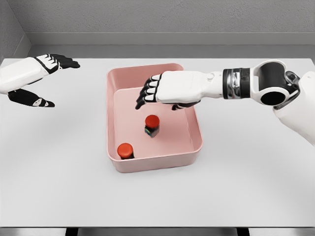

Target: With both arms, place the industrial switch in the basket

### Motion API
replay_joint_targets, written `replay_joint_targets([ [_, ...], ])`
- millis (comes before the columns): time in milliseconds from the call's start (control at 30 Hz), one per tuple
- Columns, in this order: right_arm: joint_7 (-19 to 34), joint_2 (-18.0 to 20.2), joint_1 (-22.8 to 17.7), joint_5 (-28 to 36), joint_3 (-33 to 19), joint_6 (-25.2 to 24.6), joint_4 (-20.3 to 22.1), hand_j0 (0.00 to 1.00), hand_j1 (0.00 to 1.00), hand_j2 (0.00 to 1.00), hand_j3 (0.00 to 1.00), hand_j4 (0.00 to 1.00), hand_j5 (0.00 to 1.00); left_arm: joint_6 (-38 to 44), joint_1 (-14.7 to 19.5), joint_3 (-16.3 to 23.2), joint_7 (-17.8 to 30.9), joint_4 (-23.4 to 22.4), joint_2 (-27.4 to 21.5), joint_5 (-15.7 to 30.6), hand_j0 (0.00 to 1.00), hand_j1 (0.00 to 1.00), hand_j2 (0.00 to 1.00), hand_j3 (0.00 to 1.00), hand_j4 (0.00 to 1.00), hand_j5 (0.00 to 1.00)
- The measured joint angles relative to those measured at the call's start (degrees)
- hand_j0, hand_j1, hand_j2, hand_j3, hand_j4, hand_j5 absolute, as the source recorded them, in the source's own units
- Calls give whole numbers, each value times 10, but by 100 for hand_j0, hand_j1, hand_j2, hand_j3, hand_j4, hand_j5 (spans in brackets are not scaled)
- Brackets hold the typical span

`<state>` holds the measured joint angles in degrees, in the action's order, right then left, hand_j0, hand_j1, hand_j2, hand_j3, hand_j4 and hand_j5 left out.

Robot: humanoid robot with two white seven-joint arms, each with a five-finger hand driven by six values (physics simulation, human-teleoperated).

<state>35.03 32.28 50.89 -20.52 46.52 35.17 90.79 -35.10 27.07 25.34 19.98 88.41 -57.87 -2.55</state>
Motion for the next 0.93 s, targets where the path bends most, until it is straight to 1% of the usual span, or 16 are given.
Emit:
replay_joint_targets([
  [100, 0, -3, 1, 1, -3, 0, -1, 100, 100, 100, 100, 100, 100, 0, 0, 0, 0, 0, 0, 0, 100, 100, 100, 100, 100, 100],
  [133, 0, 2, -3, 2, -7, 0, -1, 100, 100, 100, 100, 100, 100, 0, 1, 0, 0, 0, 0, 0, 100, 100, 100, 100, 100, 100],
  [200, 0, 25, -17, 4, -29, 0, -1, 100, 100, 100, 100, 100, 100, 0, 1, 0, 0, 0, 0, 0, 100, 100, 100, 100, 100, 100],
  [233, 0, 40, -34, 6, -45, 0, -2, 100, 100, 100, 100, 100, 100, 0, 1, 0, 0, 0, 0, 0, 100, 100, 100, 100, 100, 100],
  [300, 0, 66, -51, 9, -79, 0, -1, 100, 100, 100, 100, 100, 100, 0, 1, 0, 0, 0, -1, 0, 100, 100, 100, 100, 100, 100],
  [400, 0, 93, -69, 16, -122, 0, -2, 100, 100, 100, 100, 100, 100, 0, 1, 0, 0, 0, -1, 0, 100, 100, 100, 100, 100, 100],
  [467, 0, 111, -95, 25, -150, 0, -6, 100, 100, 100, 100, 100, 100, 0, 2, 0, 0, 0, -1, 0, 100, 100, 100, 100, 100, 100],
  [500, 0, 121, -114, 32, -161, 0, -11, 100, 100, 100, 100, 100, 100, 0, 2, 0, 0, 0, -1, 0, 100, 100, 100, 100, 100, 100],
  [567, 0, 140, -135, 46, -175, 0, -33, 100, 100, 100, 100, 100, 100, 0, 1, 0, 0, 0, -1, 0, 100, 100, 100, 100, 100, 100],
  [667, 0, 159, -173, 73, -201, 0, -87, 100, 100, 100, 100, 100, 100, 0, 1, 0, 0, -1, -1, 0, 100, 100, 100, 100, 100, 100],
  [733, 0, 164, -179, 82, -215, 0, -124, 100, 100, 100, 100, 100, 100, 0, 2, 0, 0, -1, -1, 0, 100, 100, 100, 100, 100, 100],
  [800, 0, 167, -180, 86, -223, 0, -147, 100, 100, 100, 100, 100, 100, 0, 1, 0, 0, -1, -1, 0, 100, 100, 100, 100, 100, 100],
  [933, 0, 168, -180, 90, -228, 0, -164, 100, 100, 100, 100, 100, 100, 0, 0, 0, 0, -2, 0, 0, 100, 100, 100, 100, 100, 100],
])
